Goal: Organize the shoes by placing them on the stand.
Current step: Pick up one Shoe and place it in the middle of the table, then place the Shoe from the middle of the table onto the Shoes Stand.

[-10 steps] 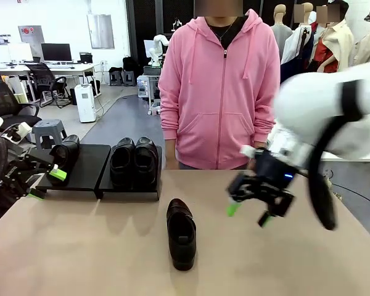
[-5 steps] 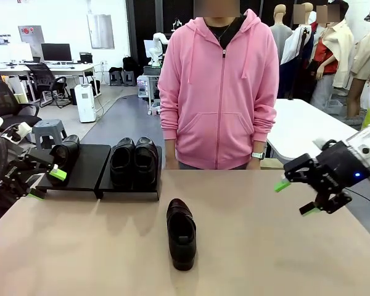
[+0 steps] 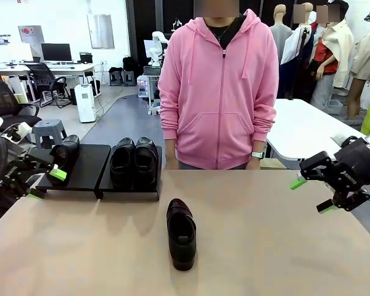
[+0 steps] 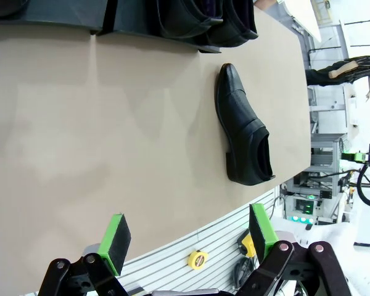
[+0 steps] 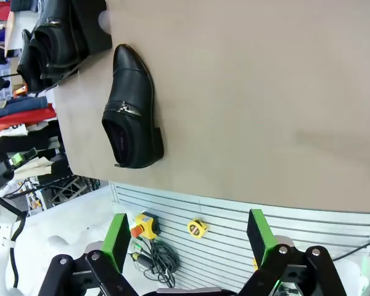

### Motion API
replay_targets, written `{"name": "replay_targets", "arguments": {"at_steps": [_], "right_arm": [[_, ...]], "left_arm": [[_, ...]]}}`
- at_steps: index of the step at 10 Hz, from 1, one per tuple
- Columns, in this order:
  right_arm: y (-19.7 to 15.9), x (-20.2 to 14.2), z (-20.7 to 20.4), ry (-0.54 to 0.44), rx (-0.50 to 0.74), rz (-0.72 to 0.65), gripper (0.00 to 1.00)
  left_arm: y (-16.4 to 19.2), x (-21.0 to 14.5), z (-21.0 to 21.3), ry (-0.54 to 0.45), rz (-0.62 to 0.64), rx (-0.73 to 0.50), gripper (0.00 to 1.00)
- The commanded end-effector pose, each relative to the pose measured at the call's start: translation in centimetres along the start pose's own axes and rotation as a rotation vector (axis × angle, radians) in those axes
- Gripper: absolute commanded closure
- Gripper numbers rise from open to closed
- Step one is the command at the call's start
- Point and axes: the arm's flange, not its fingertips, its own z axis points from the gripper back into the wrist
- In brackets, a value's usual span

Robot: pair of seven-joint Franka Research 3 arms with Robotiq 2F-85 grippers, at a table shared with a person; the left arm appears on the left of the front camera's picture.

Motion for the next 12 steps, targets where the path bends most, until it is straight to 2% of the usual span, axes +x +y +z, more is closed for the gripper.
{"name": "replay_targets", "arguments": {"at_steps": [1,12], "right_arm": [[0.52,-0.11,-0.34,0.009,0.03,-0.004,0.0],[0.52,-0.11,-0.34,0.009,0.03,-0.004,0.0]], "left_arm": [[0.22,-0.07,0.26,0.005,-0.017,0.002,0.0],[0.22,-0.07,0.26,0.005,-0.017,0.002,0.0]]}}
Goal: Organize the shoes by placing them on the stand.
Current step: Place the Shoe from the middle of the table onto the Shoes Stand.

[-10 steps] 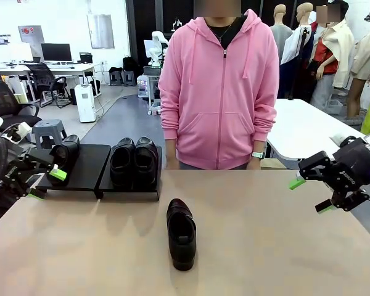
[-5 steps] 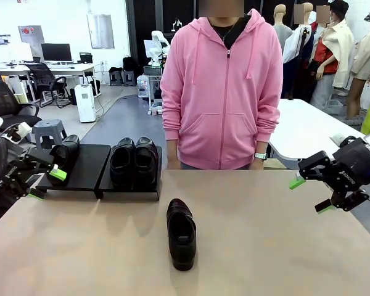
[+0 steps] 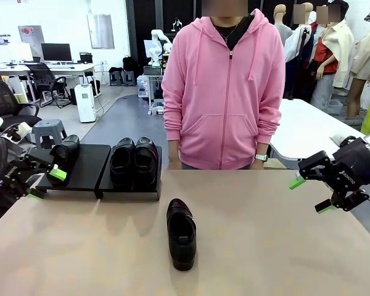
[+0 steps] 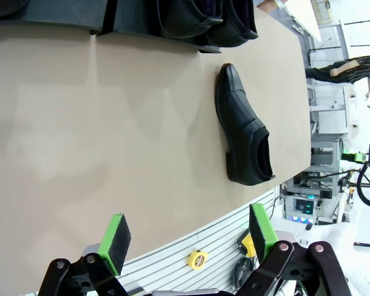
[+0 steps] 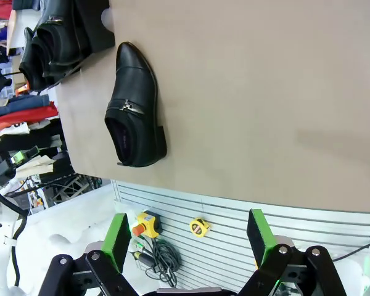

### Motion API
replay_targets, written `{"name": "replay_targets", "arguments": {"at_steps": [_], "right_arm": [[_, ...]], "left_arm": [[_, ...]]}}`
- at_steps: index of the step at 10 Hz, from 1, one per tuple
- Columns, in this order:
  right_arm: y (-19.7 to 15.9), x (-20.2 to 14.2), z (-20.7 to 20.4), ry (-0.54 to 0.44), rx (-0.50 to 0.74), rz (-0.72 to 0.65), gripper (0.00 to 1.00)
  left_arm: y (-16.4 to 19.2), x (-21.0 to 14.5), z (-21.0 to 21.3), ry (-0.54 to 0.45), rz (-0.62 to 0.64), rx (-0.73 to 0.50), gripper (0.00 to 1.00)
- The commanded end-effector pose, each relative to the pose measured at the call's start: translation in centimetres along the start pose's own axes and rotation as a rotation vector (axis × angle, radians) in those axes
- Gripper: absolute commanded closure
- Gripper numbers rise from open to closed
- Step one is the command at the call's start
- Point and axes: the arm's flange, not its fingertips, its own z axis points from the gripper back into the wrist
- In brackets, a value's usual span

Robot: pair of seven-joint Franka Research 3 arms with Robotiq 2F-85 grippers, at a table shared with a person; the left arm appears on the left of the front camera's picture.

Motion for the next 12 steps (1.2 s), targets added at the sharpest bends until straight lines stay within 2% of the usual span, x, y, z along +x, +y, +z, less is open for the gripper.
{"name": "replay_targets", "arguments": {"at_steps": [1,2,3,4,5,7,8,10,11,12], "right_arm": [[0.3,0.0,-0.2,0.004,0.022,-0.004,0.0],[0.3,0.0,-0.2,0.004,0.022,-0.004,0.0],[0.3,0.0,-0.2,0.004,0.022,-0.004,0.0],[0.3,0.0,-0.2,0.004,0.022,-0.004,0.0],[0.3,0.0,-0.2,0.004,0.022,-0.004,0.0],[0.3,0.0,-0.2,0.004,0.022,-0.004,0.0],[0.3,0.0,-0.2,0.004,0.022,-0.004,0.0],[0.3,0.0,-0.2,0.004,0.022,-0.004,0.0],[0.3,0.0,-0.2,0.004,0.022,-0.004,0.0],[0.3,0.0,-0.2,0.004,0.022,-0.004,0.0]], "left_arm": [[0.2,-0.1,0.3,0.005,-0.017,0.002,0.0],[0.0,0.0,0.0,0.0,0.0,0.0,0.0],[-5.1,-0.5,-1.6,0.036,-0.089,0.147,0.0],[-11.7,-0.8,-5.1,0.105,-0.239,0.277,0.0],[-16.7,-0.5,-8.9,0.189,-0.305,0.415,0.0],[-25.4,-0.2,-17.0,0.262,-0.399,0.6,0.0],[-28.8,-0.5,-21.1,0.26,-0.403,0.731,0.0],[-31.3,-1.4,-24.9,0.279,-0.35,0.825,0.0],[-31.0,-0.7,-24.2,0.317,-0.341,0.791,0.0],[-29.9,-3.1,-24.1,0.244,-0.406,0.751,0.0]]}}
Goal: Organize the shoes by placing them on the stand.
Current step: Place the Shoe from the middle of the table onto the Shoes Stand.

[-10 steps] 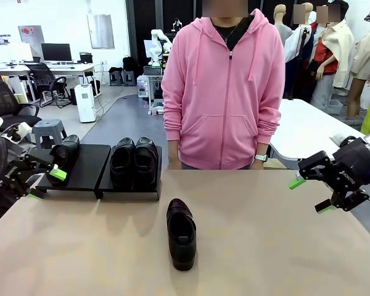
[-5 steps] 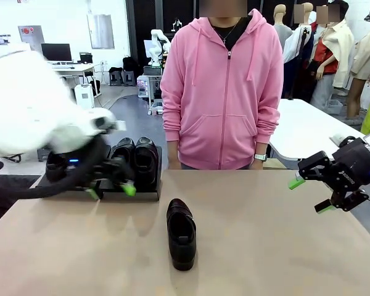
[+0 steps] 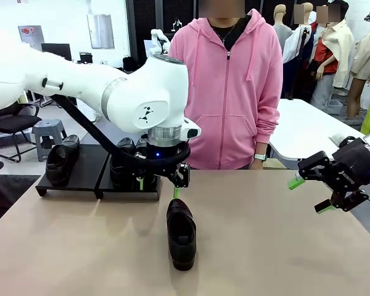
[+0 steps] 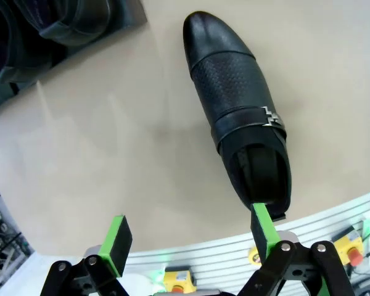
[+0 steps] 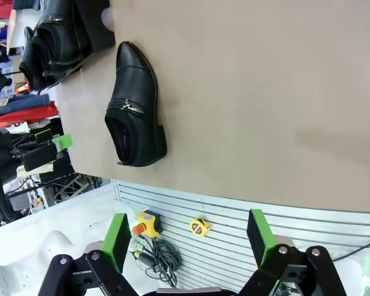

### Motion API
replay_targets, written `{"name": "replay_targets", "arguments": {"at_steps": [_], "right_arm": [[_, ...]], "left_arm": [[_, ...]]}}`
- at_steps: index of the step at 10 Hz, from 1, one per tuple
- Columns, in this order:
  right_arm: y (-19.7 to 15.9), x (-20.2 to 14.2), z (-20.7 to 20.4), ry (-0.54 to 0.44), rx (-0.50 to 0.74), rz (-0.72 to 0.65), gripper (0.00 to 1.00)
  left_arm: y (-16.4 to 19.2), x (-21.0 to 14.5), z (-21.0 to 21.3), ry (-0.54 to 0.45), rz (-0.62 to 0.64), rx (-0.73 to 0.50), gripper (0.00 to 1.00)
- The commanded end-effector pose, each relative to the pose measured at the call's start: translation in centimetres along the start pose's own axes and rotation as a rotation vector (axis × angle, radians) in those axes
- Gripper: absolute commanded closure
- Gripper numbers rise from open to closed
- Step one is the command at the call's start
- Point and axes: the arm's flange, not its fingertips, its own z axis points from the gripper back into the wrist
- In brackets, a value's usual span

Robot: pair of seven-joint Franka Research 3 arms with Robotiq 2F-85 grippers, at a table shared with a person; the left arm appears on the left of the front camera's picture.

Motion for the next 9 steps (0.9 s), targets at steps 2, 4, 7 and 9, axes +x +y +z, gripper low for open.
{"name": "replay_targets", "arguments": {"at_steps": [2,4,7,9], "right_arm": [[0.3,0.0,-0.1,0.002,0.022,-0.005,0.0],[0.3,0.0,-0.1,0.002,0.022,-0.005,0.0],[0.3,0.0,-0.1,0.002,0.022,-0.005,0.0],[0.3,0.0,-0.1,0.002,0.022,-0.005,0.0]], "left_arm": [[0.0,0.0,0.0,0.0,0.0,0.0,0.0],[-0.8,-1.9,-3.4,-0.021,0.088,-0.082,0.0],[-0.6,-3.3,-7.6,-0.041,0.23,-0.102,0.0],[-1.1,-3.1,-10.1,-0.033,0.266,-0.095,0.0]]}}
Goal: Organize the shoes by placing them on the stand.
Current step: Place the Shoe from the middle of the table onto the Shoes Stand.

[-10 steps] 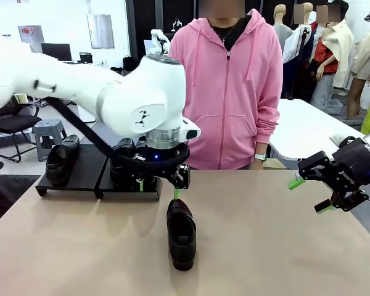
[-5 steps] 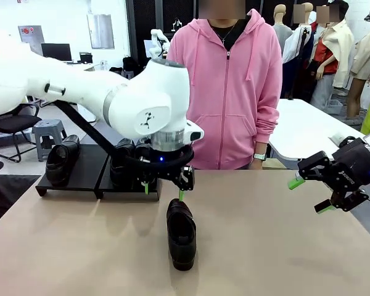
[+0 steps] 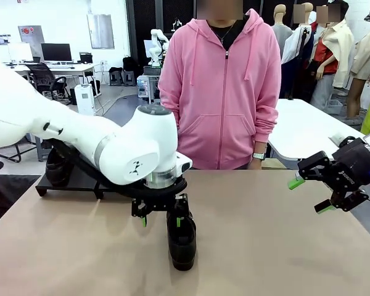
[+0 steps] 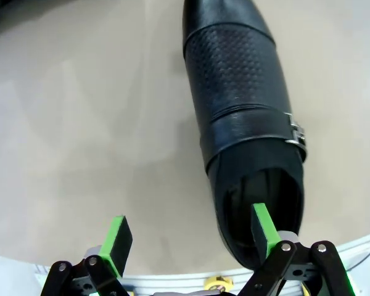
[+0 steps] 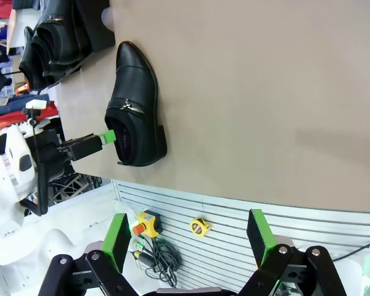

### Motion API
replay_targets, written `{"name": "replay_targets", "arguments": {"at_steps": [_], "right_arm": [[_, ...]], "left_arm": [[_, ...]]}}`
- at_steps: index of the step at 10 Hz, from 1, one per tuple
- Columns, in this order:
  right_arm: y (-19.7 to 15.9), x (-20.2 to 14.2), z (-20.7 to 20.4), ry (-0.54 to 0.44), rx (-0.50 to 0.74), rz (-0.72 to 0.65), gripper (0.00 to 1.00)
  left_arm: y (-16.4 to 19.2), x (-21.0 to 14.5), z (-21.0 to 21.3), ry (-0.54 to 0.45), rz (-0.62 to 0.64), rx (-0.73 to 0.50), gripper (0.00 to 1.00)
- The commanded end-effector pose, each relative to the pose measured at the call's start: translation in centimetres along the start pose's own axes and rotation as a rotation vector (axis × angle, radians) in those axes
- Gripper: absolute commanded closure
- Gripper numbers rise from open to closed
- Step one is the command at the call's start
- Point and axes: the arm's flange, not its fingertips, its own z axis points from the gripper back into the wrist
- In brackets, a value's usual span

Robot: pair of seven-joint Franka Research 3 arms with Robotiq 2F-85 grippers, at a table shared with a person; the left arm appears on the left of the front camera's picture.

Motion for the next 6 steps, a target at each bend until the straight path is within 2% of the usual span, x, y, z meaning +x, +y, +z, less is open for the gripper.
{"name": "replay_targets", "arguments": {"at_steps": [1,3,4,5,6], "right_arm": [[0.3,0.0,-0.1,0.002,0.022,-0.005,0.0],[0.3,0.0,-0.1,0.002,0.022,-0.005,0.0],[0.3,0.0,-0.1,0.002,0.022,-0.005,0.0],[0.3,0.0,-0.1,0.002,0.022,-0.005,0.0],[0.3,0.0,-0.1,0.002,0.022,-0.005,0.0]], "left_arm": [[-0.6,0.2,-1.8,0.003,0.015,0.0,0.0],[-0.8,0.5,-3.4,-0.015,0.006,-0.003,0.0],[-0.8,0.5,-3.6,-0.03,0.008,-0.004,0.59],[-0.8,0.5,-3.6,-0.042,0.013,-0.009,1.0],[-0.7,0.5,-3.6,-0.049,0.015,-0.013,1.0]]}}
